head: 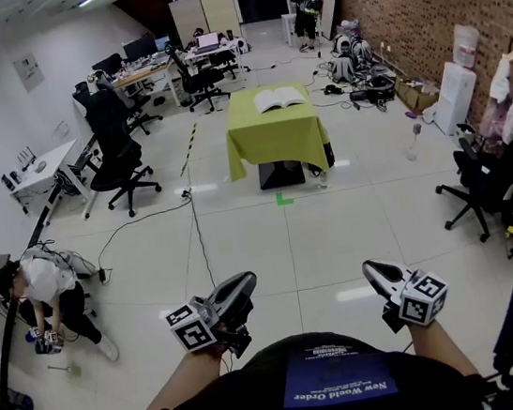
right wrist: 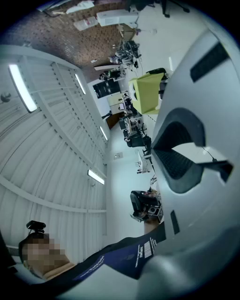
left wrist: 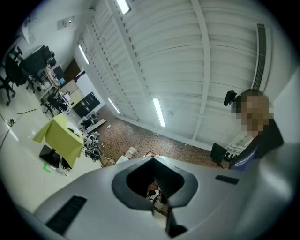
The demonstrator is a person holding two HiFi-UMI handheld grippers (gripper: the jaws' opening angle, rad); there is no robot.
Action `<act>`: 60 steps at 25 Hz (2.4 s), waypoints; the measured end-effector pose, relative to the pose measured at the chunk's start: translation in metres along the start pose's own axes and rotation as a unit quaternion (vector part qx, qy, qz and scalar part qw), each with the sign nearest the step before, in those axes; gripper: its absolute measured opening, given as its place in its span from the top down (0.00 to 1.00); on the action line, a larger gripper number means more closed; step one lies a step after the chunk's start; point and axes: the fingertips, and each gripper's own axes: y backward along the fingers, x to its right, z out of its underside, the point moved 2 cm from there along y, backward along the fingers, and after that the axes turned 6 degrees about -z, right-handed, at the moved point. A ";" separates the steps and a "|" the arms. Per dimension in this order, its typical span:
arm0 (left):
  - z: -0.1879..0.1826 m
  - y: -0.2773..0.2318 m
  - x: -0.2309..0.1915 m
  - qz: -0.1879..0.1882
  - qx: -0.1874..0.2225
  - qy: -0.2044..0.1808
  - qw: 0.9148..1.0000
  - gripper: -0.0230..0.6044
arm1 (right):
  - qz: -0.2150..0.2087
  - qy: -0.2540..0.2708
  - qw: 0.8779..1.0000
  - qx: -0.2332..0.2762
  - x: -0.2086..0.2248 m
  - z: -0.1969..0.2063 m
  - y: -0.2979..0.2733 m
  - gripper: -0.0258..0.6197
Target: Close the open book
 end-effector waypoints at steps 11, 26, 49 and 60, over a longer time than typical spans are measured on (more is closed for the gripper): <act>0.028 -0.053 0.016 -0.001 -0.001 0.002 1.000 0.95 | 0.003 0.001 1.000 -0.007 0.046 -0.003 0.041 0.98; -0.026 -0.042 -0.101 -0.023 -0.087 -0.134 0.987 0.95 | -0.001 0.034 0.999 -0.019 0.061 -0.044 -0.109 0.98; -0.127 -0.072 -0.285 0.020 -0.085 -0.091 0.992 0.95 | 0.014 0.014 0.999 -0.043 0.138 -0.063 -0.301 0.98; -0.145 -0.207 -0.302 -0.037 -0.031 -0.101 0.994 0.95 | -0.069 0.025 0.997 -0.035 0.286 -0.118 -0.312 0.98</act>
